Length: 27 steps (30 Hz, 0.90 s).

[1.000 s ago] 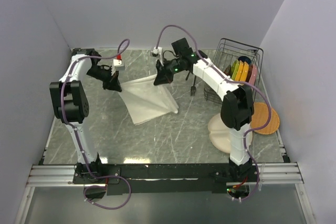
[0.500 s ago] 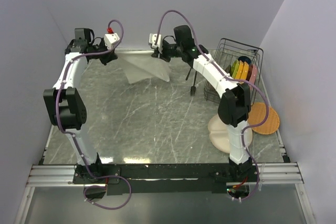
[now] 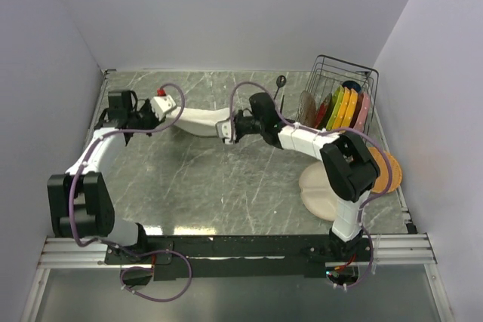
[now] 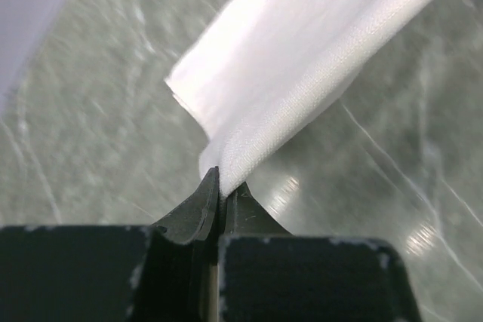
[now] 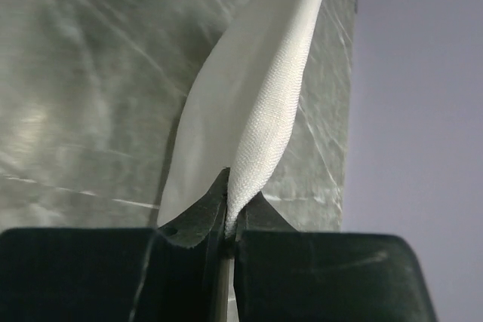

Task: Fold the napkin into a case and place the utensils inside
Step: Turn over the upper triangle folded napkin at the center of the board.

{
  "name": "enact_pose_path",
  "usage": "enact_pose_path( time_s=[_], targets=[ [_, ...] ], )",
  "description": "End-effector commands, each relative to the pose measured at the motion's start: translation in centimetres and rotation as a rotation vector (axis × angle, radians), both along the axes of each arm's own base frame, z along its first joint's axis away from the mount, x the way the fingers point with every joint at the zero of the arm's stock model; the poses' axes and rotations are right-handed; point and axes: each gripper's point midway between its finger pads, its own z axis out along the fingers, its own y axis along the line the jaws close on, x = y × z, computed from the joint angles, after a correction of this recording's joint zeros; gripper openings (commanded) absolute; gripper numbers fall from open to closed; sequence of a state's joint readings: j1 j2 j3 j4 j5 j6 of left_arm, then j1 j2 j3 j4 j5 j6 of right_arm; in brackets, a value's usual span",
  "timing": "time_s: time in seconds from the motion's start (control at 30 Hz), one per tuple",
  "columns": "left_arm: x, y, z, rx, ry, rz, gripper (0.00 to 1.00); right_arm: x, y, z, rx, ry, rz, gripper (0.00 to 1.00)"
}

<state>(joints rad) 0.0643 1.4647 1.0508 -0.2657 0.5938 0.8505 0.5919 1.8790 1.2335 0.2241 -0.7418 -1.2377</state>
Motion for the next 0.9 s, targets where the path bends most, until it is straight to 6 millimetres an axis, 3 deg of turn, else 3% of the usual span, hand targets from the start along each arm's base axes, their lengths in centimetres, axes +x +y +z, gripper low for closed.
enact_pose_path(
  time_s=[0.0,0.03,0.17,0.2,0.3,0.47,0.67,0.73,0.77,0.87],
  targets=[
    [-1.7,3.3,0.3,0.119,-0.072,0.081,0.01,-2.1,-0.4,2.2,-0.007,-0.171,0.049,0.00],
    [-2.8,3.3,-1.2,0.124,-0.037,0.077,0.01,-3.4,0.0,1.1,-0.021,-0.154,0.072,0.00],
    [-6.1,3.0,-3.4,0.159,0.007,0.039,0.01,-6.6,0.3,-1.5,-0.087,-0.113,0.124,0.00],
    [-7.6,2.7,-5.0,0.159,0.055,0.018,0.01,-7.4,-0.1,-2.5,-0.118,-0.104,0.133,0.00],
    [-10.0,2.3,-6.8,0.172,0.092,-0.027,0.01,-9.7,-0.5,-3.9,-0.159,-0.087,0.178,0.00],
    [-12.4,2.1,-8.8,0.198,0.145,-0.068,0.01,-13.2,-0.7,-6.1,-0.234,-0.064,0.251,0.00],
    [-15.2,1.5,-10.6,0.219,0.202,-0.146,0.02,-15.4,-0.7,-8.8,-0.315,-0.049,0.299,0.00],
    [-16.5,1.3,-11.3,0.227,0.233,-0.183,0.08,-16.4,-0.7,-9.5,-0.346,-0.043,0.323,0.00],
    [-17.0,1.1,-11.4,0.227,0.244,-0.203,0.21,-16.7,-0.7,-9.6,-0.355,-0.047,0.333,0.00],
    [-18.2,1.0,-11.3,0.218,0.279,-0.215,0.42,-18.2,-1.2,-10.4,-0.398,-0.042,0.374,0.02]
  ],
)
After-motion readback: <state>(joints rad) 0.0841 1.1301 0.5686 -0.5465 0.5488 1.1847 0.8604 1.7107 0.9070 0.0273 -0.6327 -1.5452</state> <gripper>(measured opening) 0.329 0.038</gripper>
